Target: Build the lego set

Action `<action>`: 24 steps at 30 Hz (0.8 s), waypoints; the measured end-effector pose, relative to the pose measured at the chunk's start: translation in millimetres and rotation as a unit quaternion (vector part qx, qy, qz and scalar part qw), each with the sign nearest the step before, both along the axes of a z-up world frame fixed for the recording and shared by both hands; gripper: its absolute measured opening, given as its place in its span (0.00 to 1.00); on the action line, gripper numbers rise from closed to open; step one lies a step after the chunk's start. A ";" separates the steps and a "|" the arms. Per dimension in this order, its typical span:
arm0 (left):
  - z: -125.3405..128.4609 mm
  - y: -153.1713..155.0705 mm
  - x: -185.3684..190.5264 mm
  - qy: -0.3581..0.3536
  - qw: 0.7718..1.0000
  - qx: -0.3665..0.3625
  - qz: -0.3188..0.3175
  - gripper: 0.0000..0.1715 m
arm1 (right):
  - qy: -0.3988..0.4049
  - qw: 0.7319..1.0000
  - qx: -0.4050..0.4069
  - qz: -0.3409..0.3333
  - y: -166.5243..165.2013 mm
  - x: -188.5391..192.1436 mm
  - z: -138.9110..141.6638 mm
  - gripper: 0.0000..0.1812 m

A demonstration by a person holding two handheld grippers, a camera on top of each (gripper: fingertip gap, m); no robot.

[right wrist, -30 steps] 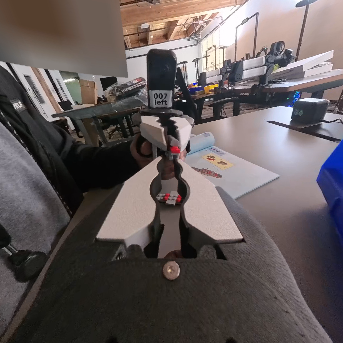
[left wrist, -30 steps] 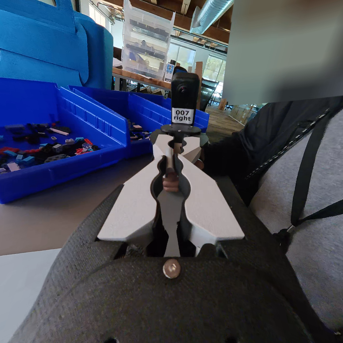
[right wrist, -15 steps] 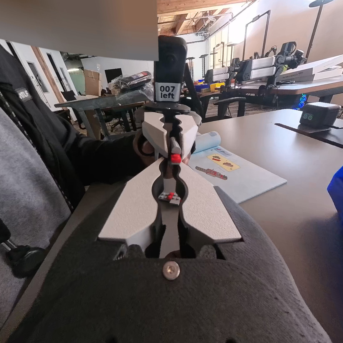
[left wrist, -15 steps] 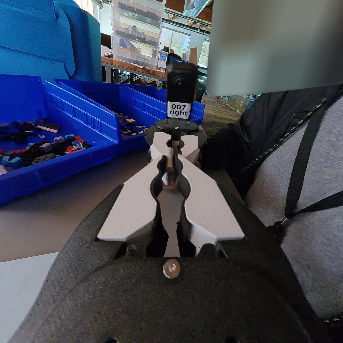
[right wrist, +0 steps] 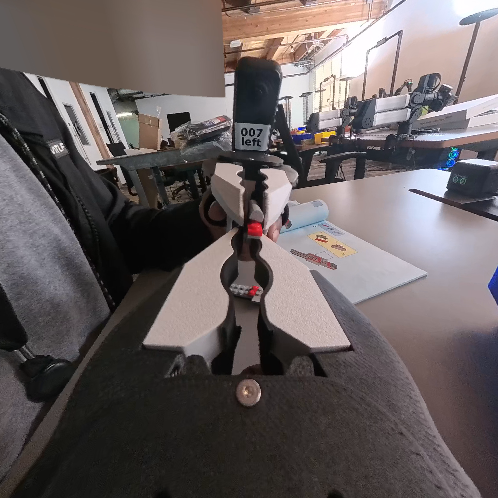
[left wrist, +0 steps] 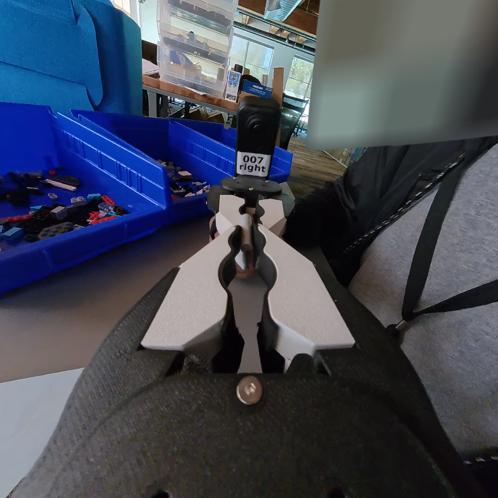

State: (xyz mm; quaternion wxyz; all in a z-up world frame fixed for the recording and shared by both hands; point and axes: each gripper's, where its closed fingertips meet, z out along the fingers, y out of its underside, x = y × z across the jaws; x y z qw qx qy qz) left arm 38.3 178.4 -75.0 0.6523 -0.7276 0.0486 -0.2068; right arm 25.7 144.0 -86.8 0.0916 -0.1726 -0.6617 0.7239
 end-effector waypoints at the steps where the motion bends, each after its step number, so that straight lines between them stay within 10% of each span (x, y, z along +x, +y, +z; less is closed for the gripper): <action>1: 1.0 -0.1 -0.1 0.000 1.000 0.002 0.001 0.04 | 0.001 1.000 -0.003 0.001 0.2 0.3 0.7 0.03; 24: 4.1 6.3 4.5 0.037 0.998 -0.050 -0.014 0.04 | 0.007 1.000 -0.007 0.004 -0.3 1.8 2.4 0.03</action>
